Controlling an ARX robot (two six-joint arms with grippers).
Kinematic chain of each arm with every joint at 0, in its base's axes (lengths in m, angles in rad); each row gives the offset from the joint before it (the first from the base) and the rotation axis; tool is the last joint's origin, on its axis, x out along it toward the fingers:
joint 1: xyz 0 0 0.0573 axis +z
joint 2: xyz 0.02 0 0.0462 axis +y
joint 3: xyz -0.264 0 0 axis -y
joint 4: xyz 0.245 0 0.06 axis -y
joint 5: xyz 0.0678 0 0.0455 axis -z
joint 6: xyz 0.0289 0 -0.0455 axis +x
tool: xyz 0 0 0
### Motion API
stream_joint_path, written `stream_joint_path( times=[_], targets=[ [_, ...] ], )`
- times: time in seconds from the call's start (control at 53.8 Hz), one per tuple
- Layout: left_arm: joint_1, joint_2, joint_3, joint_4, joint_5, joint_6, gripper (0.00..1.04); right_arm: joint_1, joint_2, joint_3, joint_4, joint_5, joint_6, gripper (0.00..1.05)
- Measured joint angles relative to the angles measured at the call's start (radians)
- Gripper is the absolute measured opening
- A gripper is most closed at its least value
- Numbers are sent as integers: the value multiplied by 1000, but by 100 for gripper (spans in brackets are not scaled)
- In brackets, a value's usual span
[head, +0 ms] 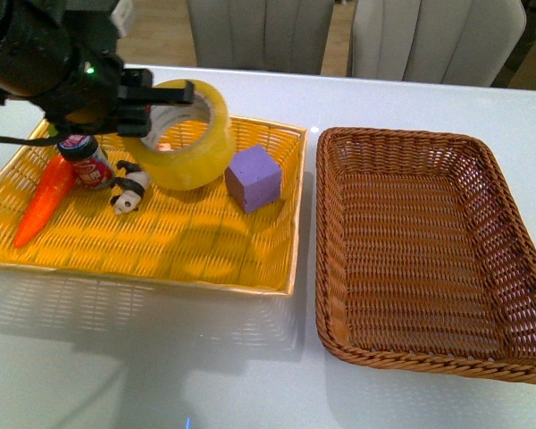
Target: Move tape to another basket
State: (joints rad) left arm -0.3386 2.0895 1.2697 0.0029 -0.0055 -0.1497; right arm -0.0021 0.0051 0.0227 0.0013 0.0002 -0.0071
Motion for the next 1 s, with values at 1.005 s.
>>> stream_joint_path(
  times=[1.005],
  targets=[
    [-338, 280, 353, -162, 23, -130, 15, 0, 0, 0, 0, 0, 0, 96]
  ],
)
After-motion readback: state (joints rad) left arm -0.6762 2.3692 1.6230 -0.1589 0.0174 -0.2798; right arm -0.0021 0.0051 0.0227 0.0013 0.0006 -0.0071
